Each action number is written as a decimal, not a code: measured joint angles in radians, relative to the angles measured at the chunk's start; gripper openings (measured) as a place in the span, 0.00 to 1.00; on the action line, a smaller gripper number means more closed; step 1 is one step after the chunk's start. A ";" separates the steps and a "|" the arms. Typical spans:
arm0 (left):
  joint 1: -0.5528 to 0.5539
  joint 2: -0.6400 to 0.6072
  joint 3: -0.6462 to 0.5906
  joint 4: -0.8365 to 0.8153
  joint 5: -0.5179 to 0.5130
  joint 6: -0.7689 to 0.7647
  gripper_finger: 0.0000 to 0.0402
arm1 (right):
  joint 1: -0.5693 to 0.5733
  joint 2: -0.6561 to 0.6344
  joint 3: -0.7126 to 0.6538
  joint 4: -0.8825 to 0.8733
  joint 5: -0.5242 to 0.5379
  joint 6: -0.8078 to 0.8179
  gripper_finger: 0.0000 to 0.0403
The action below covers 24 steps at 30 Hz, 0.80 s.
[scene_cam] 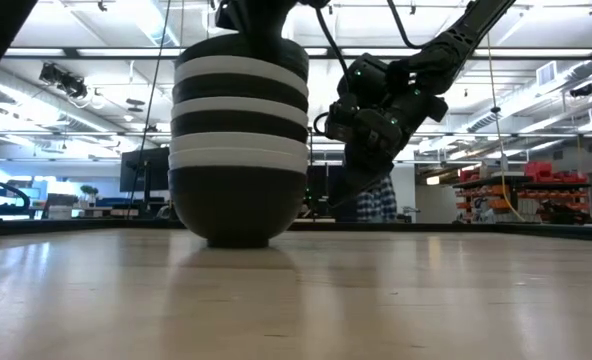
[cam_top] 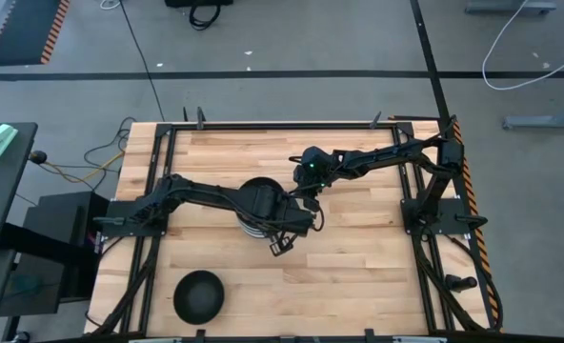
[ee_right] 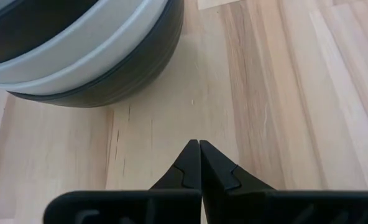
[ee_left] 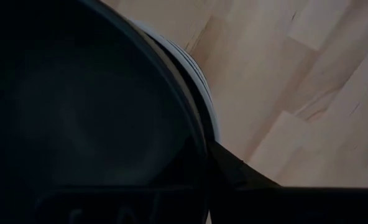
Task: Nest bowls inside each other
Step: Stack the black bowl on top of the white bowls
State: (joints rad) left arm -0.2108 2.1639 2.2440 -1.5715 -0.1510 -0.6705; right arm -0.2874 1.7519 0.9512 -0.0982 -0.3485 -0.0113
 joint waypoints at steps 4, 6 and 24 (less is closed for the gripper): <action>0.000 -0.003 -0.001 0.001 0.026 -0.008 0.07 | 0.002 0.000 0.000 -0.005 0.000 0.003 0.01; 0.000 -0.009 -0.004 -0.001 0.034 -0.007 0.07 | 0.003 0.000 0.000 -0.007 0.000 0.010 0.02; 0.006 -0.077 -0.003 0.001 0.074 -0.070 0.16 | 0.003 0.000 0.000 -0.016 0.000 0.019 0.07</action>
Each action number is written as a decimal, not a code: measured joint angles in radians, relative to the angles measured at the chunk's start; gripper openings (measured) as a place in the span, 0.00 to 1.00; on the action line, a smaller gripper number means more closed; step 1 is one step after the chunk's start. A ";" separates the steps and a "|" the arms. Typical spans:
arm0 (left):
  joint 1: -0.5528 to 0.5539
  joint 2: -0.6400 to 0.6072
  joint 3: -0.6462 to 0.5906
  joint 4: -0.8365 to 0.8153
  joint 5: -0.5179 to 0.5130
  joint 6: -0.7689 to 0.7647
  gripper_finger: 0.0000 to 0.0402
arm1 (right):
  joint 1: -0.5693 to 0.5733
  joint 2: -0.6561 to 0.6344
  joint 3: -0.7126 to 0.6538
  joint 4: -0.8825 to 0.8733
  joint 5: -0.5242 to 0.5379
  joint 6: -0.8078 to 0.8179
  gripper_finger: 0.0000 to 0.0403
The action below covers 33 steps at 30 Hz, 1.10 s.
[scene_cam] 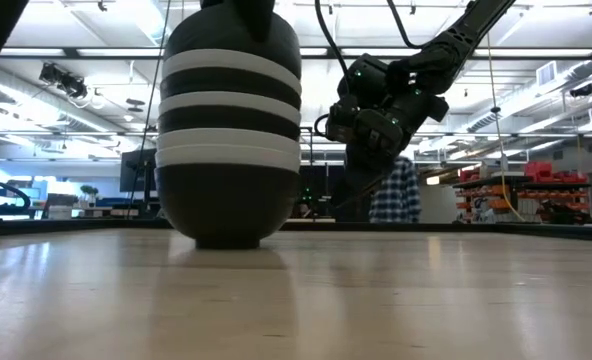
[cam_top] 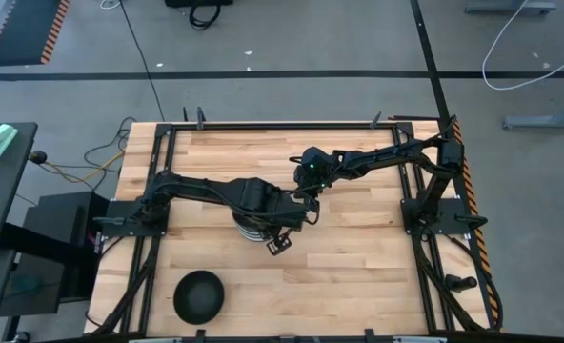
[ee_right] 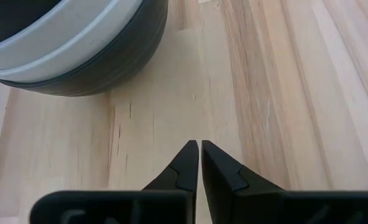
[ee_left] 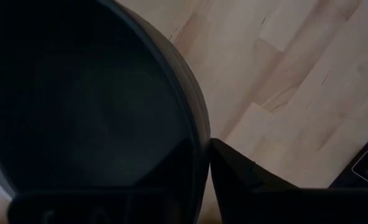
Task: Nest bowls inside each other
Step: Stack the black bowl on top of the white bowls
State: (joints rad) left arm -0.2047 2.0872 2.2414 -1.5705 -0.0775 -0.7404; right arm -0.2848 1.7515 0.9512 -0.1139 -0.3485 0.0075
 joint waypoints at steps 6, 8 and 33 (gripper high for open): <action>0.000 0.001 0.000 -0.001 -0.005 0.015 0.19 | 0.000 0.000 0.000 -0.001 0.000 0.000 0.09; 0.000 0.001 0.000 -0.001 -0.013 0.019 0.20 | 0.000 0.000 0.000 -0.001 0.000 0.000 0.09; -0.019 0.000 0.002 -0.004 -0.052 0.072 0.18 | 0.000 0.000 0.000 -0.001 0.000 0.000 0.10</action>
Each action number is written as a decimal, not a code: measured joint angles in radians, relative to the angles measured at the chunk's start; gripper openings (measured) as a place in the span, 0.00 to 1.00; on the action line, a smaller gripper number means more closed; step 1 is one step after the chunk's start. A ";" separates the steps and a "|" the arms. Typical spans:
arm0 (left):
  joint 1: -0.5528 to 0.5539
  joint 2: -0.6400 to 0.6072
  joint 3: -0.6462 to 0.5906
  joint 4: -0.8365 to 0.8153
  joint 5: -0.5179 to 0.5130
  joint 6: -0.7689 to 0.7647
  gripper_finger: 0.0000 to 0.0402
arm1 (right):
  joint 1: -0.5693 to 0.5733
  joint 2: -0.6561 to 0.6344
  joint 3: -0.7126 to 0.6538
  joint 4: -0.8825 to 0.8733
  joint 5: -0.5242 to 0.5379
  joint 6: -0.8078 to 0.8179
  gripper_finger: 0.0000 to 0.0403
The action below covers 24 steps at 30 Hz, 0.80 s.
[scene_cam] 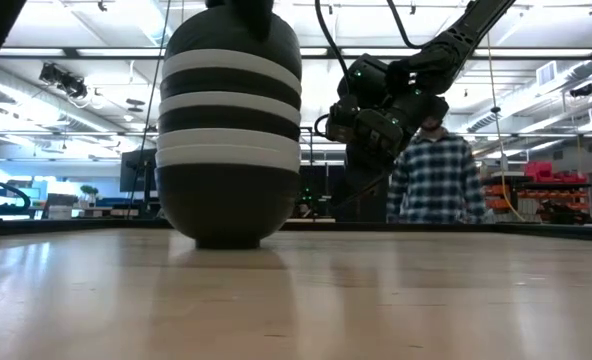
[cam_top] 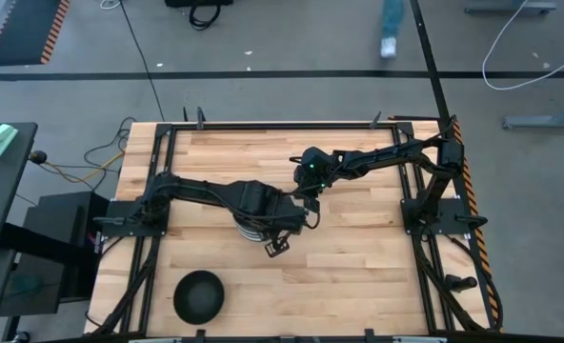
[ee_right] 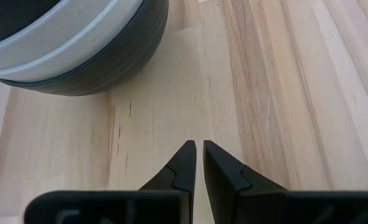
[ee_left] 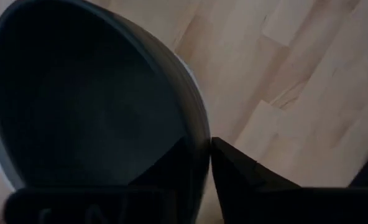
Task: Nest bowls inside each other
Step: Stack the black bowl on top of the white bowls
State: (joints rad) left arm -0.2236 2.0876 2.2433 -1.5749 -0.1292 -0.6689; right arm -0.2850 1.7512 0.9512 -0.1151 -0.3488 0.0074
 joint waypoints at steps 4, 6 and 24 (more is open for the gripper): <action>-0.014 0.003 0.000 0.004 -0.049 0.000 0.10 | 0.000 0.000 0.000 0.000 0.000 0.000 0.10; -0.017 0.003 0.000 0.004 -0.060 0.000 0.06 | 0.000 0.000 0.000 0.000 0.000 0.000 0.10; -0.030 0.069 -0.008 0.004 -0.041 0.010 0.04 | 0.000 0.000 -0.001 0.009 0.000 -0.002 0.10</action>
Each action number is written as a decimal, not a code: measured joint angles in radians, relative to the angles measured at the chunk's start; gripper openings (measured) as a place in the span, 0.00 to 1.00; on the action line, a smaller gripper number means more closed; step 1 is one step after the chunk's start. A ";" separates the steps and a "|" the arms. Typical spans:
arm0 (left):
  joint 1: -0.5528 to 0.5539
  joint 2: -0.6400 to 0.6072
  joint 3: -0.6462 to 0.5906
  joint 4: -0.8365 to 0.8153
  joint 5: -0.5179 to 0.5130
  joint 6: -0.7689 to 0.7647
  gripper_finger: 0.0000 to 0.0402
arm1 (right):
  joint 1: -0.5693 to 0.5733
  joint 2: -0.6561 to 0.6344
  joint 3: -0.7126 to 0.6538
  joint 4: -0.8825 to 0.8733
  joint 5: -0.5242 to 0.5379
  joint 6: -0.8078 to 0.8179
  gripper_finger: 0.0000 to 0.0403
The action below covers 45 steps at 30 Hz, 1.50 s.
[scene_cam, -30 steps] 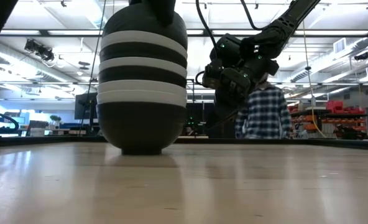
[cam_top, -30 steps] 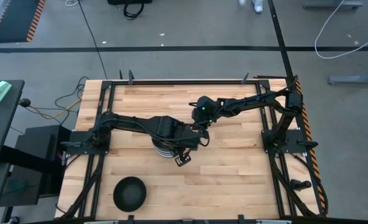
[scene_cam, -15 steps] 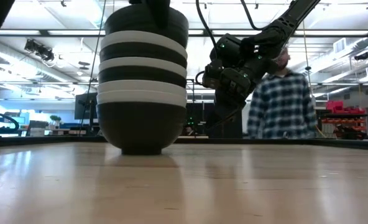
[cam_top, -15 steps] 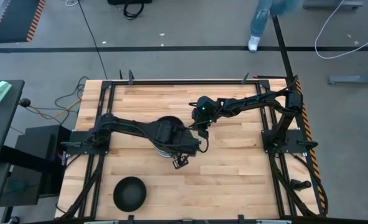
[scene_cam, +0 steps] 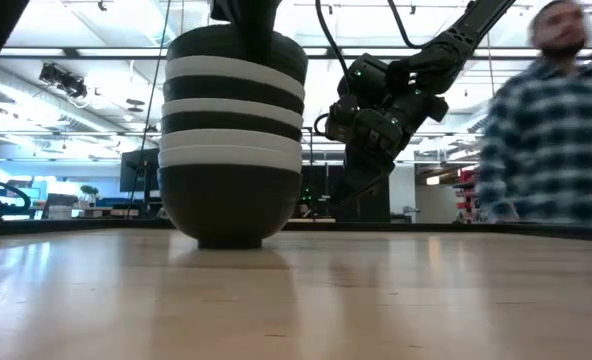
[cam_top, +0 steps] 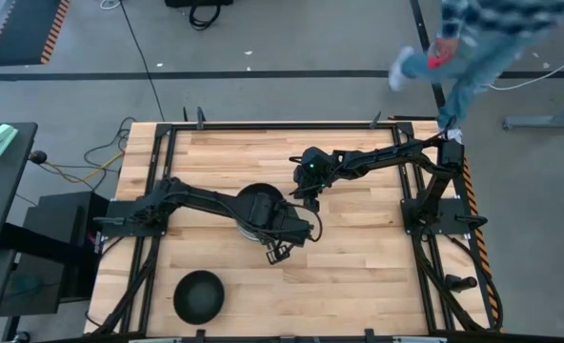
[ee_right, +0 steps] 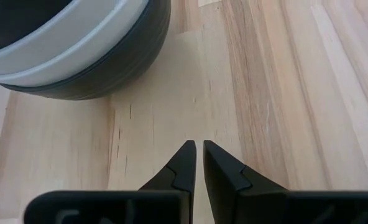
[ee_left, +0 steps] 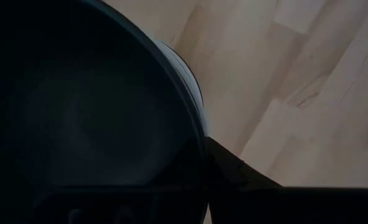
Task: Nest bowls inside each other
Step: Stack the black bowl on top of the white bowls
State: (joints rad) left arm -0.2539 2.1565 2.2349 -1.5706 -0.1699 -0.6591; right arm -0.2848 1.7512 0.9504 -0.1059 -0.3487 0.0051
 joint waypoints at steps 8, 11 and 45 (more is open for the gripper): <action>-0.001 0.002 0.000 -0.001 -0.026 -0.003 0.03 | 0.007 0.000 0.000 0.000 0.000 -0.002 0.10; -0.008 0.003 -0.001 -0.001 -0.048 0.001 0.05 | 0.012 0.000 0.000 0.001 0.000 -0.005 0.10; -0.001 -0.044 0.023 0.000 -0.054 -0.059 0.17 | 0.013 0.000 0.000 0.003 0.000 -0.004 0.10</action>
State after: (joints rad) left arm -0.2546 2.1129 2.2574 -1.5703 -0.2241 -0.7185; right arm -0.2714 1.7512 0.9504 -0.1028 -0.3485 0.0008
